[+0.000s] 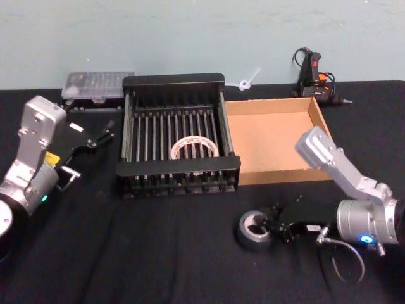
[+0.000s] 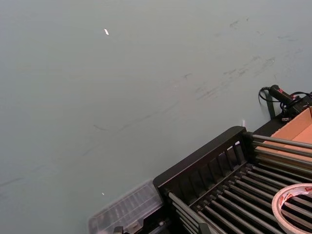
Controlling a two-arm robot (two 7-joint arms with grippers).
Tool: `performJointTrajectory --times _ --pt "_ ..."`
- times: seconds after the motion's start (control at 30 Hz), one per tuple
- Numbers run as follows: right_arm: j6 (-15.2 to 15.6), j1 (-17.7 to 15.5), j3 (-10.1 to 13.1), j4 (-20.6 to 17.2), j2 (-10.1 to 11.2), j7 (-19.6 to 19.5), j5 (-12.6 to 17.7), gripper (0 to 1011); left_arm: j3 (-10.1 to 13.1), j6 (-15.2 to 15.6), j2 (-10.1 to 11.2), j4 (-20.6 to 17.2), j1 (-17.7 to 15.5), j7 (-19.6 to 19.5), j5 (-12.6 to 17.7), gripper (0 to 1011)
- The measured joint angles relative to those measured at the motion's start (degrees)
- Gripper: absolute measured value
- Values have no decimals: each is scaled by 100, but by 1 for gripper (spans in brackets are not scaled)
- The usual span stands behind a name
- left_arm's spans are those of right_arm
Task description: Pick up the white tape and place it into the black box , Pick up the silver tape and place it into the brown box.
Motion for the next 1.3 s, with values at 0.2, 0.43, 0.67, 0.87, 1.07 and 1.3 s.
performJointTrajectory --times 0.2,0.43,0.67,0.87,1.07,1.3 --pt "-107 12 316 -6 -57 -278 64 173 0 0 0 0 0 0 0 1001" --pt "-241 132 692 113 -189 -653 37 172 0 0 0 0 0 0 0 1001" --pt "-272 438 923 541 -498 -984 -168 173 0 0 0 0 0 0 0 1001" --pt "-265 719 954 973 -747 -1081 -323 173 0 0 0 0 0 0 0 1001" --pt "-256 967 946 1420 -974 -1127 -476 173 0 0 0 0 0 0 0 1001" --pt "-252 1172 922 1896 -1220 -1150 -660 173 0 0 0 0 0 0 0 1001"
